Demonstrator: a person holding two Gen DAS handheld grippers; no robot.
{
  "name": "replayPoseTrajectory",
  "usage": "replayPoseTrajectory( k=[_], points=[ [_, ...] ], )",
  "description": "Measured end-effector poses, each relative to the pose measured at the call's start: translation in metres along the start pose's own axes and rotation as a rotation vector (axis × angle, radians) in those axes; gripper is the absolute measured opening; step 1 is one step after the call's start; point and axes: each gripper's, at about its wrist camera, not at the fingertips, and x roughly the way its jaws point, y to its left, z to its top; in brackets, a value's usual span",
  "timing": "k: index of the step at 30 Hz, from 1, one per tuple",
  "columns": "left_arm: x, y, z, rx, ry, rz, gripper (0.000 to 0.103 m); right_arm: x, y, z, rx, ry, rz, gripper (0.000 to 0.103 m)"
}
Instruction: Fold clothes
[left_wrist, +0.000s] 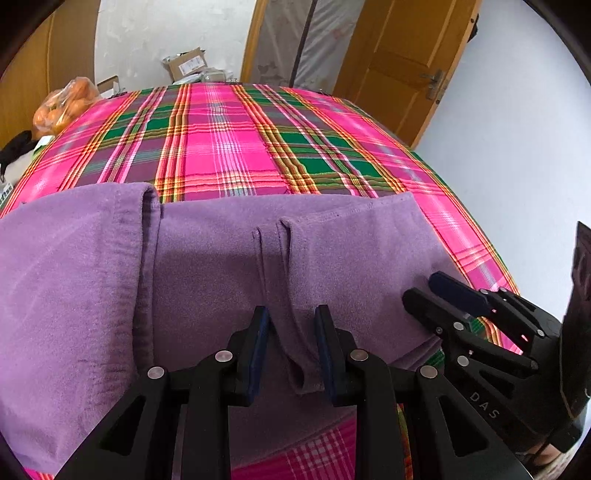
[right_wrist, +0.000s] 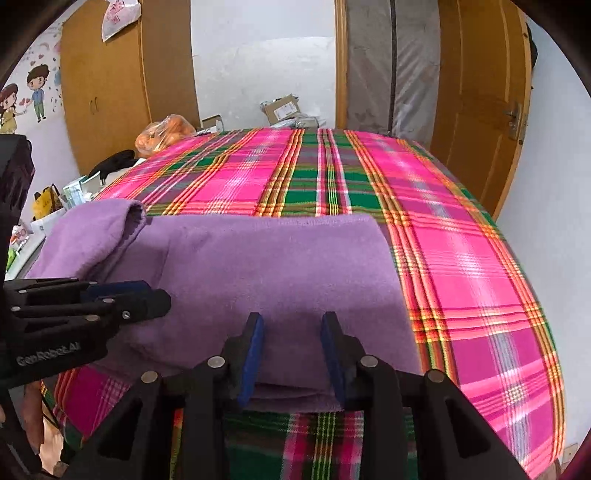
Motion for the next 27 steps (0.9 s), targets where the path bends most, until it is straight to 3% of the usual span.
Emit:
replayPoseTrajectory(
  k=[4, 10, 16, 23, 27],
  points=[
    [-0.003, 0.0, -0.002, 0.008, -0.005, 0.012, 0.026, 0.001, 0.01, -0.011, -0.036, 0.0, 0.031, 0.042],
    [-0.013, 0.004, -0.004, 0.008, -0.012, 0.016, 0.027, -0.002, 0.015, -0.008, -0.042, -0.001, 0.001, 0.042],
    [-0.032, 0.014, -0.005, -0.011, -0.029, 0.006, 0.027, -0.012, 0.031, -0.004, -0.068, -0.025, 0.028, 0.042],
    [-0.062, 0.038, -0.014, -0.07, -0.057, -0.001, 0.027, -0.022, 0.057, 0.009, -0.102, -0.07, 0.08, 0.042],
    [-0.081, 0.058, -0.02, -0.092, -0.087, 0.043, 0.027, -0.03, 0.078, 0.018, -0.142, -0.105, 0.114, 0.042]
  ],
)
